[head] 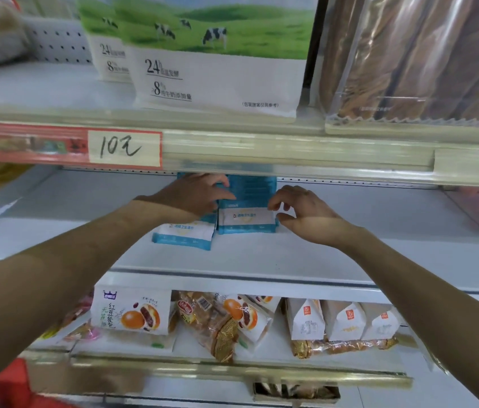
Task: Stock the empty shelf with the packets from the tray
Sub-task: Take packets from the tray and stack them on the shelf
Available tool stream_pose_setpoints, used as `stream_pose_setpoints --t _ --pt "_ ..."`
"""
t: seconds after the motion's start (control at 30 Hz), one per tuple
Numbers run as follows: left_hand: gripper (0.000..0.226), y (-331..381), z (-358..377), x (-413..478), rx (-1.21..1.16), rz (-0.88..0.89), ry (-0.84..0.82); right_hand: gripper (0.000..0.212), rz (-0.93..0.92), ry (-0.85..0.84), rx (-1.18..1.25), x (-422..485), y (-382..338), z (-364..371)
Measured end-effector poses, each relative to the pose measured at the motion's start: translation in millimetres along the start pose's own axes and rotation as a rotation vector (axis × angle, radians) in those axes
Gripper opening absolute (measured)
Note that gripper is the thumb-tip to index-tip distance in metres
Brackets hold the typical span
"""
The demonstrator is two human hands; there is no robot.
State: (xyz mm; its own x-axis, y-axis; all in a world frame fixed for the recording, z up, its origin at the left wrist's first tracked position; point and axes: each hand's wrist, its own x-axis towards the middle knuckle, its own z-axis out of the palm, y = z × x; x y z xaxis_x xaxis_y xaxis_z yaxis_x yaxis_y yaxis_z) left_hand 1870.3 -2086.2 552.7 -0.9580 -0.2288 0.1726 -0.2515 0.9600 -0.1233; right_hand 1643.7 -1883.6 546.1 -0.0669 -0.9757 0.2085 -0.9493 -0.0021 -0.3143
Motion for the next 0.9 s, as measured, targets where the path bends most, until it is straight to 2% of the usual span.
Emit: stream_pose_setpoints --t 0.2,0.5,0.67,0.9 --pt "0.059 -37.0 -25.8 -92.1 -0.069 -0.198 0.015 0.024 -0.158 -0.070 0.060 52.0 -63.8 26.8" --pt "0.057 -59.2 -61.3 -291.7 -0.057 -0.442 0.030 0.020 -0.526 -0.153 0.139 117.4 -233.3 95.1" --pt "0.055 -48.4 -67.1 -417.3 -0.083 -0.684 0.023 0.022 -0.717 -0.261 0.211 124.3 -336.1 149.5" --pt "0.047 1.8 -61.7 -574.7 -0.214 -1.016 -0.012 0.021 -0.879 -0.453 0.247 99.4 -465.4 247.0"
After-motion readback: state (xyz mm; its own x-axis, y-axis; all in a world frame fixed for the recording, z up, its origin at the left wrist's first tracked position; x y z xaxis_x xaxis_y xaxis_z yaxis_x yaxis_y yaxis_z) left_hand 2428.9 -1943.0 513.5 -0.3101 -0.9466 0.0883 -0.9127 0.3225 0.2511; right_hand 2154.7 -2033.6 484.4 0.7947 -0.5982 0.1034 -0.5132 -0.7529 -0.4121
